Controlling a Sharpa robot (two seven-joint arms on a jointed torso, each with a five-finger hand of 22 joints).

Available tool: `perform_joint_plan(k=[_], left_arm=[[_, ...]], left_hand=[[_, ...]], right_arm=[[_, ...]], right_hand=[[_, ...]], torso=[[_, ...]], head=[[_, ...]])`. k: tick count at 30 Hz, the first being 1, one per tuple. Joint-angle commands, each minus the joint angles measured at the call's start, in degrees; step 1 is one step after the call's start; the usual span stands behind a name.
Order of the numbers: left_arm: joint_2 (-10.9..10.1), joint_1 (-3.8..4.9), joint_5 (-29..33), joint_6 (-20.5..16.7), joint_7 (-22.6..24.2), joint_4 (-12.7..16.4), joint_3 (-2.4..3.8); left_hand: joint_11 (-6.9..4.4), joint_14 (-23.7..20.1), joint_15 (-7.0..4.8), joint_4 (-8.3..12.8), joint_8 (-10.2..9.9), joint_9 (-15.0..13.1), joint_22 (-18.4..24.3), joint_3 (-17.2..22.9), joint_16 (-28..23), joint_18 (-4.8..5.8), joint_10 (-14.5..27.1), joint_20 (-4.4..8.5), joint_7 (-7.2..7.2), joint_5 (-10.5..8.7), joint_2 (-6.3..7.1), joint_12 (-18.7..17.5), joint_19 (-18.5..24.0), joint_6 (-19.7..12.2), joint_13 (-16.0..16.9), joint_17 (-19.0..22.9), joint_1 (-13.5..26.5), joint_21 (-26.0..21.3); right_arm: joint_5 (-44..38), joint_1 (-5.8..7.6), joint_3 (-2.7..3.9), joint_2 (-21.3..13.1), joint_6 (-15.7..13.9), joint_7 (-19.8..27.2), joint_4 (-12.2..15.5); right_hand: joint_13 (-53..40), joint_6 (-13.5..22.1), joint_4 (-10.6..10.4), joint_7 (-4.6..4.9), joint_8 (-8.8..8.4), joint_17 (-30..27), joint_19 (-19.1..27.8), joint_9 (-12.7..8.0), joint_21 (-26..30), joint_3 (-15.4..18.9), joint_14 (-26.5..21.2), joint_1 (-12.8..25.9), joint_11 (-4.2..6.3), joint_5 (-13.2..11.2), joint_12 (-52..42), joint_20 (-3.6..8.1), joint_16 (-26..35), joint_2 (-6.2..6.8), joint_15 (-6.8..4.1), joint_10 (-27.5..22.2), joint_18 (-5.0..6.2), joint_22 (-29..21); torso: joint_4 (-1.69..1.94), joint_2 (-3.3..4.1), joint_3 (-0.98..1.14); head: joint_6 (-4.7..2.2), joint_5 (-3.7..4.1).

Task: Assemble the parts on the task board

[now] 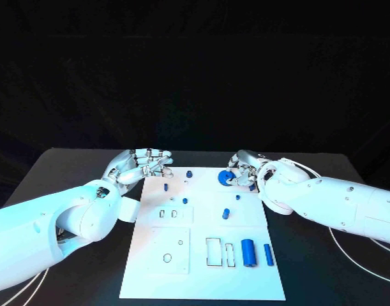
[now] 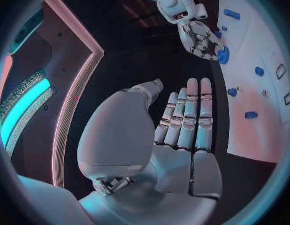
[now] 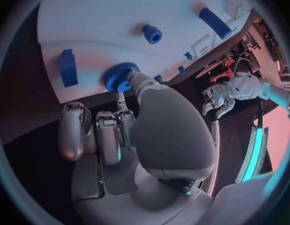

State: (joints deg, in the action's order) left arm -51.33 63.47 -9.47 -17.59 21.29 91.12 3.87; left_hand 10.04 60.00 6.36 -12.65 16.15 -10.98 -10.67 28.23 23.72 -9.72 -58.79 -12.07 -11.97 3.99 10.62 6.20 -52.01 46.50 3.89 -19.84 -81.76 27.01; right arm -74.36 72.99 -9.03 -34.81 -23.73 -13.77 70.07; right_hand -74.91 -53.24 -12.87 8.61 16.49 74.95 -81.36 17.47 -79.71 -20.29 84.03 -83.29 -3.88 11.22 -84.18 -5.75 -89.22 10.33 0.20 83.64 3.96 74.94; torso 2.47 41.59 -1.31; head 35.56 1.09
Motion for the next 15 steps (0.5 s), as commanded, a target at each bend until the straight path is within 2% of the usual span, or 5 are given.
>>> perform_joint_plan(k=[1,4,8,12,15], left_arm=[[0.2,0.06,0.14,1.08,0.21,0.04,0.03],[0.24,0.06,0.14,1.09,0.19,0.02,0.02],[0.3,0.06,0.15,1.06,0.19,0.0,0.02],[0.36,0.06,0.16,1.06,0.19,0.02,0.02],[0.36,0.06,0.17,1.03,0.17,0.01,0.01]], left_hand=[[0.15,-0.17,0.12,-0.22,-0.24,-0.06,0.02,-0.09,0.37,-0.68,-0.08,-0.12,-2.05,-0.21,-0.06,-0.16,0.09,-0.21,0.1,-0.07,0.65,0.27],[0.15,-0.23,0.13,-0.25,-0.26,-0.1,0.04,-0.08,0.37,-0.68,-0.13,-0.13,-2.04,-0.2,-0.16,-0.27,0.12,-0.21,0.11,-0.21,0.67,0.29],[0.15,-0.23,0.13,-0.25,-0.26,-0.1,0.04,-0.08,0.37,-0.68,-0.13,-0.13,-2.04,-0.2,-0.16,-0.27,0.12,-0.21,0.11,-0.21,0.67,0.29],[0.15,-0.23,0.13,-0.25,-0.26,-0.1,0.04,-0.08,0.37,-0.68,-0.13,-0.13,-2.04,-0.2,-0.16,-0.27,0.12,-0.21,0.11,-0.21,0.67,0.29],[0.15,-0.23,0.13,-0.25,-0.26,-0.1,0.04,-0.08,0.37,-0.68,-0.13,-0.13,-2.04,-0.2,-0.16,-0.27,0.12,-0.21,0.11,-0.21,0.67,0.29]], right_arm=[[-4.62,0.49,0.19,-0.01,-5.11,-1.74,2.08],[-7.14,0.88,0.28,0.27,-6.54,-2.18,4.08],[-9.59,1.13,0.32,1.36,-7.22,-2.4,5.74],[-11.52,1.22,0.31,2.67,-7.24,-2.57,6.48],[-12.53,1.19,0.3,3.75,-7.26,-2.7,6.14]], right_hand=[[-7.51,-0.53,0.03,-0.23,0.1,13.02,-0.51,0.17,-0.39,-0.35,5.52,0.82,0.21,0.09,-0.41,-0.13,-0.19,-0.29,-0.48,0.64,-0.71,1.97],[-7.56,-0.57,0.24,-0.31,0.13,13.03,-0.56,0.19,-0.44,-0.73,5.52,0.78,0.29,0.11,-0.43,-0.08,-0.19,-0.15,-0.55,0.69,-0.72,2.05],[-7.65,-0.58,0.29,-0.32,0.14,13.11,-0.63,0.19,-0.52,-0.84,5.54,0.77,0.31,0.11,-0.5,-0.07,-0.22,-0.11,-0.57,0.77,-0.74,2.16],[-7.65,-0.54,0.37,-0.32,0.11,13.08,-0.61,0.18,-0.49,-1.03,5.53,0.79,0.32,0.11,-0.49,-0.04,-0.21,-0.01,-0.59,0.77,-0.73,2.13],[-7.69,-0.53,0.39,-0.32,0.1,13.03,-0.58,0.17,-0.46,-1.09,5.52,0.79,0.32,0.12,-0.52,-0.04,-0.19,0.0,-0.59,0.81,-0.72,2.09]], torso=[[0.02,-0.09,-0.07],[0.11,0.04,-0.01],[0.13,0.03,-0.06],[0.28,0.07,-0.09],[0.24,0.09,-0.05]], head=[[-0.27,0.06],[-0.66,0.05],[-0.6,0.09],[-0.49,0.06],[-0.51,0.03]])
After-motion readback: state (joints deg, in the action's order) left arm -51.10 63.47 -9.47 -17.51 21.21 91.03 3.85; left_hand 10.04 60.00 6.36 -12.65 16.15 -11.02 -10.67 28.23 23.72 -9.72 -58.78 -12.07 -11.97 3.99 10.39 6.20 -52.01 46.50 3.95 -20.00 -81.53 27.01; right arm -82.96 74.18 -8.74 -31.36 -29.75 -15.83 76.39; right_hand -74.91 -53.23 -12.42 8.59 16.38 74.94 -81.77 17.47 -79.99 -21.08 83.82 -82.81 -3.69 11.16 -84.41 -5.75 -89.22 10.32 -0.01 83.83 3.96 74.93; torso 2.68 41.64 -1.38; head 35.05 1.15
